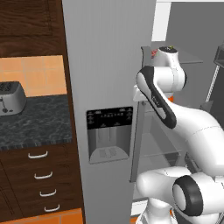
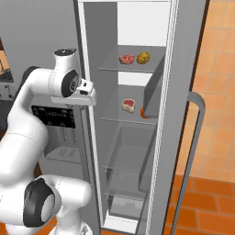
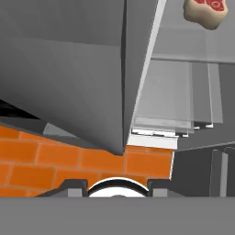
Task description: Place one squash and one steak in each tupperware on the nearby counter, to pack two identical lunches.
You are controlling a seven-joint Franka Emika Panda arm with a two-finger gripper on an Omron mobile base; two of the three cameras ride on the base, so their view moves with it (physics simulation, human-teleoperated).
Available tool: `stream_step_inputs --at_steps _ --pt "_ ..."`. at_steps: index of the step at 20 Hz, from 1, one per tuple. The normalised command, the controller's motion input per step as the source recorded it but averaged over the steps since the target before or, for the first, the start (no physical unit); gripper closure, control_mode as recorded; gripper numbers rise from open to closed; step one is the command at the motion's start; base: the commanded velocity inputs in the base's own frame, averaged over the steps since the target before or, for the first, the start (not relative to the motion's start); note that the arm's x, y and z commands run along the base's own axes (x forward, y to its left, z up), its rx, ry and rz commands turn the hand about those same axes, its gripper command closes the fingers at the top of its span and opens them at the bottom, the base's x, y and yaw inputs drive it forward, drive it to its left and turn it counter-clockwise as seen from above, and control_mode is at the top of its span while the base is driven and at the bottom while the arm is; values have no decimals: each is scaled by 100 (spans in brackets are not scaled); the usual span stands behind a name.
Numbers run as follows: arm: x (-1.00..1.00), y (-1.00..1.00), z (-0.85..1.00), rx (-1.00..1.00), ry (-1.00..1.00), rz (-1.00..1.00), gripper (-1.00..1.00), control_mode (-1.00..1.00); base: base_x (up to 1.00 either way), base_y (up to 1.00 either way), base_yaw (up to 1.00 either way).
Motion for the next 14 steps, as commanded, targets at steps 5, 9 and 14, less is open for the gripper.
stream_step_inputs --at_steps 5,9,14 --pt "-22 -40 -10 6 -1 -1 -100 -100 0 0 0" --pt "-22 -81 -34 8 0 0 -100 -100 0 0 0" --pt "0 -93 -36 0 1 0 -100 -100 0 0 0"
